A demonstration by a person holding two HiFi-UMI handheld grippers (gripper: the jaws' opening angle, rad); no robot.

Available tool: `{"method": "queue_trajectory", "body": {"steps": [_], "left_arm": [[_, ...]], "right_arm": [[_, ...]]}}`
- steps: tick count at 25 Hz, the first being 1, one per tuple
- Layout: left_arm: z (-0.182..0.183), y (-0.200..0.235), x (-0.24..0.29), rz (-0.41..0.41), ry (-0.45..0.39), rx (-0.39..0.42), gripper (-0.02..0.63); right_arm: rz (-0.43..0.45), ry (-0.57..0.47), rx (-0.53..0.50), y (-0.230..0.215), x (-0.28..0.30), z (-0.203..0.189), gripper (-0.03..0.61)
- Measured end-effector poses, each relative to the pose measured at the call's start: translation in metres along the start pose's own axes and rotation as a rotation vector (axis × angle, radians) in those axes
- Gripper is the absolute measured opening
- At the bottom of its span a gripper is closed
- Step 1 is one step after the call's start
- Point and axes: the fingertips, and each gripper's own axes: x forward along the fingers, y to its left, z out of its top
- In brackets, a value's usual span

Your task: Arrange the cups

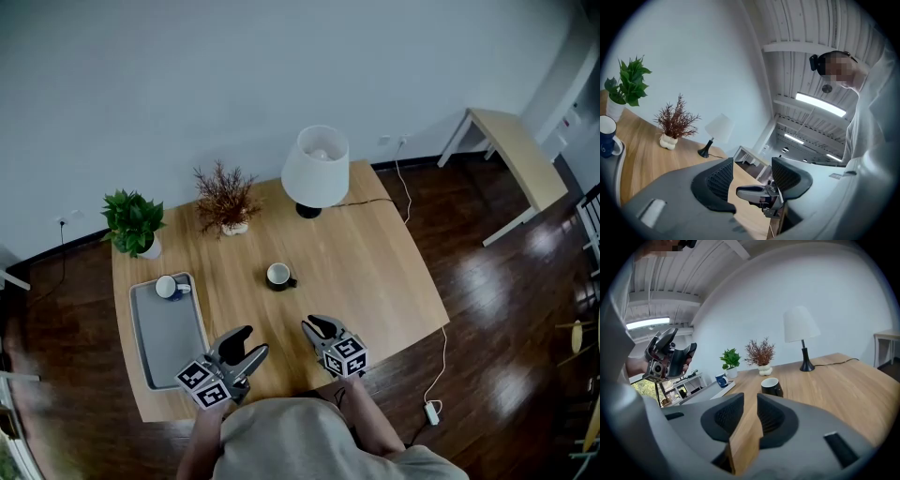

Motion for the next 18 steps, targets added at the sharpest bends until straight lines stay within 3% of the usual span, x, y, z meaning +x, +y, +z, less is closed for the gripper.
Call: {"method": "queue_trajectory", "body": {"steps": [7, 13, 14, 18], "left_arm": [[-0.001, 0.000, -0.001, 0.042, -0.009, 0.012, 0.244], [-0.003, 0.003, -0.001, 0.067, -0.022, 0.004, 0.308], [-0.002, 0.003, -0.001, 0.071, -0.025, 0.002, 0.310], [-0.002, 0.007, -0.007, 0.088, -0.025, -0.002, 0.310]], "right_arm": [[0.032, -0.008, 0.032, 0.000, 0.010, 0.008, 0.086], [0.052, 0.042, 0.004, 0.003, 0.016, 0.000, 0.121], [0.059, 0.050, -0.006, 0.005, 0.019, -0.001, 0.176], [0.057, 0.074, -0.041, 0.008, 0.028, -0.004, 0.183]]}}
